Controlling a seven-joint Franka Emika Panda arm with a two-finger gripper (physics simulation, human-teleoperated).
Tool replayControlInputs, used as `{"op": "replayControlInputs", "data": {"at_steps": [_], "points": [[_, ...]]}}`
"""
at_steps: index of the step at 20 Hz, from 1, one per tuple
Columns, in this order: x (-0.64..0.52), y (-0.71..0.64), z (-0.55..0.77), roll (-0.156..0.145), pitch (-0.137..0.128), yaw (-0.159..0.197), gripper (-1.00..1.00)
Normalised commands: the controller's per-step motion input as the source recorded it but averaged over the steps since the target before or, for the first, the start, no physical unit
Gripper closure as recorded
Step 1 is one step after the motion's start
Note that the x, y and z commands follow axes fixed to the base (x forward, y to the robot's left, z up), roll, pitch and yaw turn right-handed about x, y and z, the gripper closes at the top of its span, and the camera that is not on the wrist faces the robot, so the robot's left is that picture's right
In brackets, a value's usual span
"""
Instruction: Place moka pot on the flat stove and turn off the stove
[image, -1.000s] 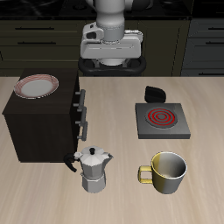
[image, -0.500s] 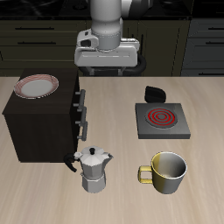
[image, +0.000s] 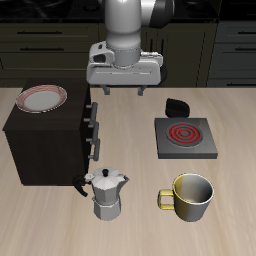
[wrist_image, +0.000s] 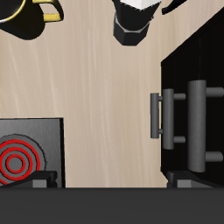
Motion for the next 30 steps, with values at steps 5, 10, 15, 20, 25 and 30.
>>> {"op": "replayControlInputs", "data": {"at_steps": [5, 10, 15, 20, 25, 30], "points": [[0.29, 0.01, 0.02, 0.003, -0.005, -0.013, -1.0], [0.23, -0.09, 0.12, -0.024, -0.002, -0.008, -1.0], [0.27, -0.15, 0.05, -0.013, 0.015, 0.0, -1.0], [0.24, -0.03, 0.08, 0.021, -0.01, 0.049, -1.0], [0.13, -0.1, 0.04, -0.014, -0.001, -0.03, -1.0], [0.16, -0.02, 0.03, 0.014, -0.007, 0.012, -1.0]]}}
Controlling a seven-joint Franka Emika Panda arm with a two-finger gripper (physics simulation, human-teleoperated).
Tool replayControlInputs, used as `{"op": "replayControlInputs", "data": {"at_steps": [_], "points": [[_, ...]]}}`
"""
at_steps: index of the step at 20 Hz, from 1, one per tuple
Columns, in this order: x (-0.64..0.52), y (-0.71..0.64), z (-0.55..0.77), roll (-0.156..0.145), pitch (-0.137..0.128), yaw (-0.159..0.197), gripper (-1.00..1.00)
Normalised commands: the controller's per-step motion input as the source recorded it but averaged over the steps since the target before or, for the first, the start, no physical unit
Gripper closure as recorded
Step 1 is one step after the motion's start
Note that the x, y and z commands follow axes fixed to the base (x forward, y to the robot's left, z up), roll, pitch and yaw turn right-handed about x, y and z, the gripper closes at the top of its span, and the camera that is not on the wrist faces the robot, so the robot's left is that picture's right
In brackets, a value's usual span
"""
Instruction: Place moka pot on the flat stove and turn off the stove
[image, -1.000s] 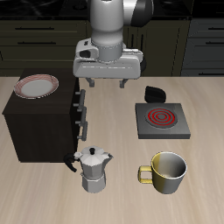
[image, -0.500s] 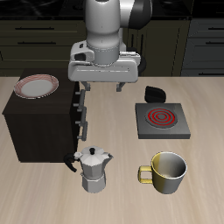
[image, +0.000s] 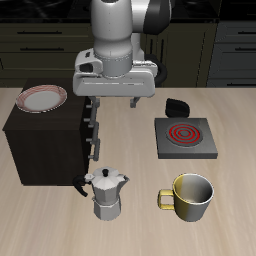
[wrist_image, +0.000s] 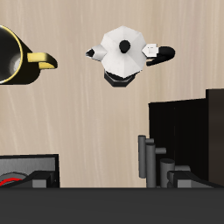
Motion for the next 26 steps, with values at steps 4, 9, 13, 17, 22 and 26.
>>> {"op": "replayControlInputs", "data": {"at_steps": [4, 9, 13, 17, 22, 26], "points": [[0.21, 0.07, 0.0, 0.049, 0.011, 0.008, -1.0], [0.14, 0.01, 0.04, 0.001, -0.001, -0.011, -1.0], [0.16, -0.08, 0.07, -0.016, -0.008, -0.005, -1.0], [0.19, -0.15, 0.09, -0.013, -0.009, 0.01, -1.0], [0.19, -0.22, 0.04, -0.039, -0.014, -0.027, -1.0], [0.12, -0.06, -0.04, -0.019, -0.025, -0.028, -1.0]]}}
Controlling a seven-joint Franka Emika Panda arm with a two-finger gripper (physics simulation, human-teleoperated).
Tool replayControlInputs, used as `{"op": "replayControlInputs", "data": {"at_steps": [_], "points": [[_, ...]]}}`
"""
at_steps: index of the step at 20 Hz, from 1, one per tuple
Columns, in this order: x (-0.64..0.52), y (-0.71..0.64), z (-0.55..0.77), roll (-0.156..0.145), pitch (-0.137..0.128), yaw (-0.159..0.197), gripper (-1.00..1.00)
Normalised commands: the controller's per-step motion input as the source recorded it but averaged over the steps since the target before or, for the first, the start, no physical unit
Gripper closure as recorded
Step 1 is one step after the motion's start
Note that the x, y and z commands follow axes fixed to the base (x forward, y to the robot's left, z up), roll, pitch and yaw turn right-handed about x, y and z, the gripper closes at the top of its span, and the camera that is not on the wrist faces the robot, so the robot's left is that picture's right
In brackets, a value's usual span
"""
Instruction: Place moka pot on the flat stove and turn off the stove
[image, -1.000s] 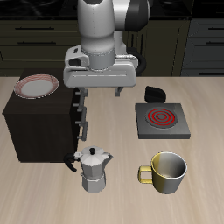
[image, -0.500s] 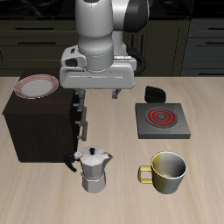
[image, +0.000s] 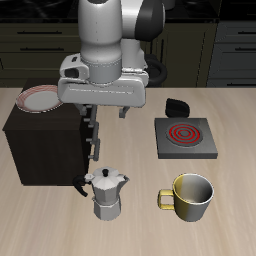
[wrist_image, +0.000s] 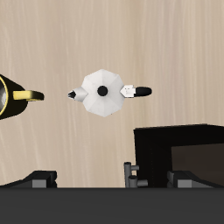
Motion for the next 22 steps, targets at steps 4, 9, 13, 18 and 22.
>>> {"op": "replayControlInputs", "data": {"at_steps": [4, 9, 13, 18, 22], "points": [[0.19, -0.04, -0.13, -0.015, 0.012, 0.002, -1.0], [0.16, 0.05, -0.1, 0.006, -0.005, -0.002, -1.0], [0.13, -0.06, -0.13, 0.0, 0.012, 0.008, -1.0], [0.08, 0.06, -0.13, 0.003, -0.011, 0.014, -1.0], [0.07, 0.12, -0.23, 0.025, 0.004, 0.036, -1.0]]}}
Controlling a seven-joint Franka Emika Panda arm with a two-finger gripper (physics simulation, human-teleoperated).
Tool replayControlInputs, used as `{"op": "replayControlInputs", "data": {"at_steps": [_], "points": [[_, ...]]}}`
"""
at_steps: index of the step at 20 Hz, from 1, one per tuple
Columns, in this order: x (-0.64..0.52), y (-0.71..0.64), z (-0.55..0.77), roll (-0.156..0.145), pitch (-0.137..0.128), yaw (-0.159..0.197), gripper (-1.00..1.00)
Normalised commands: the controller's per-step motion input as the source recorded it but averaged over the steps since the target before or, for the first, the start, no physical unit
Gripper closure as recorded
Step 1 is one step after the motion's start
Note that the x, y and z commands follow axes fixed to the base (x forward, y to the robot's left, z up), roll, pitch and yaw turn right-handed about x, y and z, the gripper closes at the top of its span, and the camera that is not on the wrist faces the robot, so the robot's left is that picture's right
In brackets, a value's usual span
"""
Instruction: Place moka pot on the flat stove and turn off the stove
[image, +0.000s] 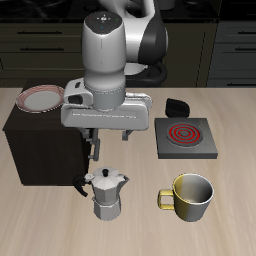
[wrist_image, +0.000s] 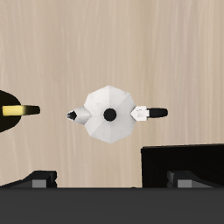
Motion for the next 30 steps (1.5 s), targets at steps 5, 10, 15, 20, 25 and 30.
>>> {"op": "replayControlInputs", "data": {"at_steps": [5, 10, 15, 20, 25, 30], "points": [[-0.03, -0.04, -0.15, -0.017, 0.01, 0.01, -1.0], [0.02, -0.11, -0.15, -0.012, 0.018, -0.011, -1.0], [0.0, 0.03, -0.15, 0.009, 0.01, 0.016, -1.0], [0.04, 0.03, -0.05, 0.003, -0.001, 0.008, -1.0], [0.01, 0.03, -0.02, -0.007, -0.009, -0.008, -1.0], [0.09, -0.03, -0.16, -0.013, 0.012, 0.01, -1.0]]}}
